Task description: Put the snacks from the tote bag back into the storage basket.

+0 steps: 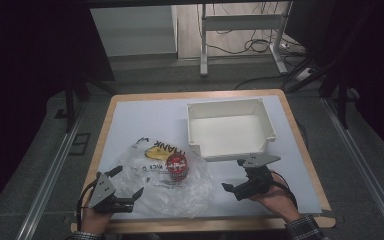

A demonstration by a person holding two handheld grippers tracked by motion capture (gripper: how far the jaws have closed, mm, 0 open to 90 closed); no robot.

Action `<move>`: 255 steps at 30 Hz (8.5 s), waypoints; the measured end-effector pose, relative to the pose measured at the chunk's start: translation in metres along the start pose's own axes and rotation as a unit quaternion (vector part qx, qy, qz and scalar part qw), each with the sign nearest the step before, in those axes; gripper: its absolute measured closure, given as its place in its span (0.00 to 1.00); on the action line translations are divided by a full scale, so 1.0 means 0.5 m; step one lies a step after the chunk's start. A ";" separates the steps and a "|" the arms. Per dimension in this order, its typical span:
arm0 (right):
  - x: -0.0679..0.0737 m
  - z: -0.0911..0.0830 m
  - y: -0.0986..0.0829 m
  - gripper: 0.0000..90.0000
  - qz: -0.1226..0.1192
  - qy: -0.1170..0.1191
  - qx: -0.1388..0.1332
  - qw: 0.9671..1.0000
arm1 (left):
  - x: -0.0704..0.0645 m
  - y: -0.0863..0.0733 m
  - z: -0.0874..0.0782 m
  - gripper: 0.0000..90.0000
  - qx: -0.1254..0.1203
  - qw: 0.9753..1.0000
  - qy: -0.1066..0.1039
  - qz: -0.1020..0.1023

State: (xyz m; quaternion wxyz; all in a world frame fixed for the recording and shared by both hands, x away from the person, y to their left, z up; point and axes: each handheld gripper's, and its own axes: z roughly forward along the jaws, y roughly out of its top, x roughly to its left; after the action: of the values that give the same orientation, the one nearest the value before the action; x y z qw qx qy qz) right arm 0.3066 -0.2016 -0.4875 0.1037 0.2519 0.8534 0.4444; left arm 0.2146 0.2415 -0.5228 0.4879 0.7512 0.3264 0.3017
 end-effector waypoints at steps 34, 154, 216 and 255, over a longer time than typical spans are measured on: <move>0.023 0.071 0.061 0.03 -0.026 0.020 0.066 0.997 | -0.002 -0.001 0.002 0.03 0.003 1.000 0.000 0.001; 0.074 0.354 0.199 0.29 -0.199 0.116 0.206 0.951 | -0.001 -0.001 -0.002 0.03 -0.001 1.000 0.002 0.001; 0.066 0.190 0.236 0.29 -0.183 0.106 0.178 0.961 | 0.000 -0.001 0.000 0.02 -0.002 1.000 0.004 -0.002; -0.026 0.118 0.209 0.29 -0.155 0.063 0.170 0.971 | 0.001 -0.001 -0.002 0.01 -0.011 1.000 0.014 -0.006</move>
State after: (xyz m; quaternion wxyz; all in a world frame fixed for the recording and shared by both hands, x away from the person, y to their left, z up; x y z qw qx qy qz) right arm 0.3765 -0.1169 -0.4379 0.0726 0.1022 0.9498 0.2866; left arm 0.2140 0.2424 -0.5228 0.4933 0.7397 0.3347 0.3123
